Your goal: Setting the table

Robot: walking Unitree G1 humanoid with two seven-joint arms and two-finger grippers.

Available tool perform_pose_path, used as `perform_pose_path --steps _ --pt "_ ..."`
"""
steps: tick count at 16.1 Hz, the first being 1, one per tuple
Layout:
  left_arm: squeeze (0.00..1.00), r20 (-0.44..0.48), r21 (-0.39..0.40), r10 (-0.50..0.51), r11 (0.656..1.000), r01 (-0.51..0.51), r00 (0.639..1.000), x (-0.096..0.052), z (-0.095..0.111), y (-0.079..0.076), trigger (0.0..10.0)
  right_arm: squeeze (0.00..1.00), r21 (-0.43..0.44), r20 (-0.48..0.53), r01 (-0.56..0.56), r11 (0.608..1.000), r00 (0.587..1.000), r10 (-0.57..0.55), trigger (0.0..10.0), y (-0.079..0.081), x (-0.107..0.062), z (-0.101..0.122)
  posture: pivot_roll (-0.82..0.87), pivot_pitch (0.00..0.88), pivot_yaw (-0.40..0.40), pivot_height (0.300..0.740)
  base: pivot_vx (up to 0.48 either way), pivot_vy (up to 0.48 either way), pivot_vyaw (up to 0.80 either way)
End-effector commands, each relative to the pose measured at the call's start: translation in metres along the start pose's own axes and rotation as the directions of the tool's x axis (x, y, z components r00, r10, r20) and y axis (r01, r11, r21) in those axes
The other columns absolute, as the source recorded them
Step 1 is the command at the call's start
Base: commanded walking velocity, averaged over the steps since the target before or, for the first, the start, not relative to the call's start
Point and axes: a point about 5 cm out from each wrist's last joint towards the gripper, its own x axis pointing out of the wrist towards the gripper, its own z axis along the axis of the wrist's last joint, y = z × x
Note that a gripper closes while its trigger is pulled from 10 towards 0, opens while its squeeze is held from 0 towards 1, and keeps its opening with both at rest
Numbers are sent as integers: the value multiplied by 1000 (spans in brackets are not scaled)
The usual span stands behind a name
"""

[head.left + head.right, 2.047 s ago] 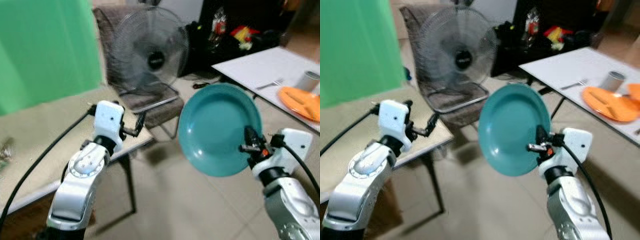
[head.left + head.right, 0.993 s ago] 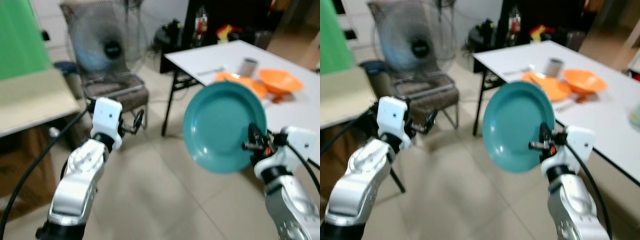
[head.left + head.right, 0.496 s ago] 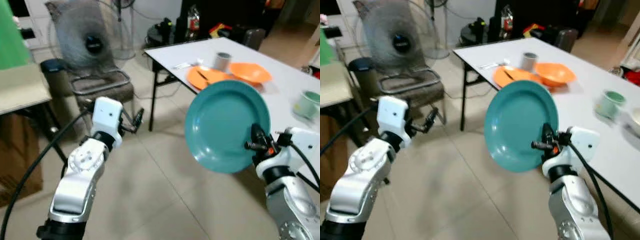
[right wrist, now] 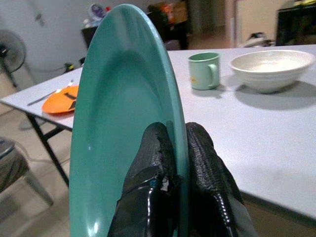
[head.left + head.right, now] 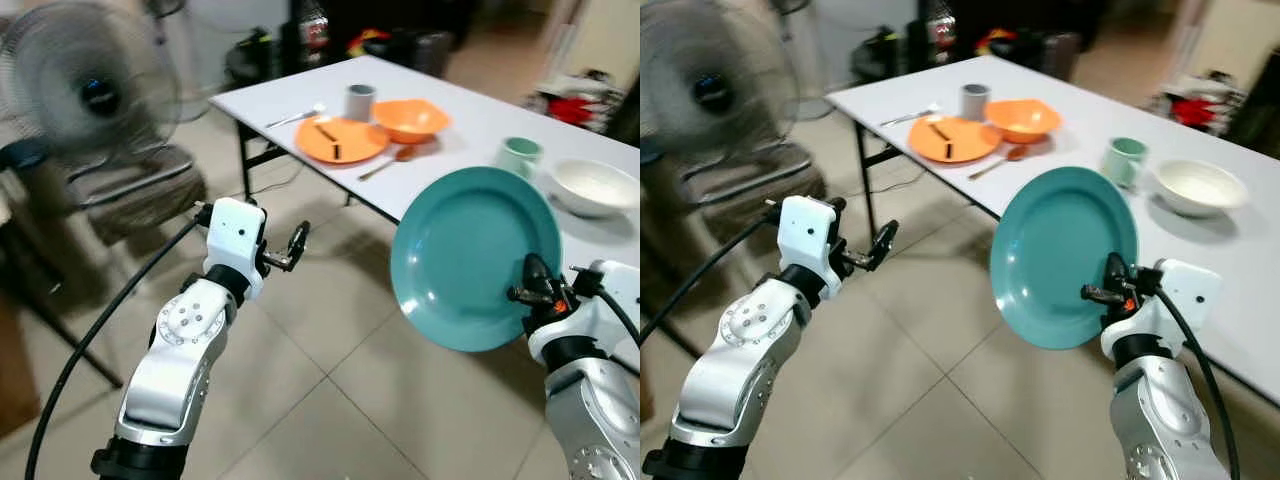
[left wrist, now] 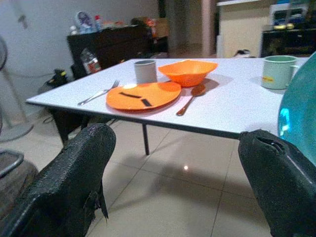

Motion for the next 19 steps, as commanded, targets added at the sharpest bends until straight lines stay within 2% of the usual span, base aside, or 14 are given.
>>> perform_pose_path --steps 1,8,10,13,15,19 --pt "0 3 12 10 1000 -10 1000 0 2 5 10000 0 26 22 -43 999 999 42 10000 9 0 5 -20 0 -8 740 0 480 -800" --pt "0 -11 -7 45 999 -45 999 -3 -4 12 10000 0 25 17 -43 999 999 43 10000 8 0 4 -17 0 -20 740 0 480 -800" --pt "0 -55 -4 130 991 -131 990 -12 -19 27 10000 0 31 4 -40 999 999 40 10000 7 2 1 -11 0 -35 740 0 480 -800" --pt "0 -79 11 174 985 -174 982 -25 -28 35 10000 0 97 -17 -36 995 999 37 10000 2 7 -5 1 0 -56 740 0 0 -146" --pt "0 -76 11 165 986 -164 983 -25 -29 33 10000 0 121 -60 -19 992 998 27 10000 -2 12 -14 6 0 -62 740 0 0 0" --pt "0 -53 -14 131 991 -132 990 -24 -26 28 10000 0 153 -44 -25 988 999 32 10000 -4 19 -10 9 0 -65 740 0 0 0"
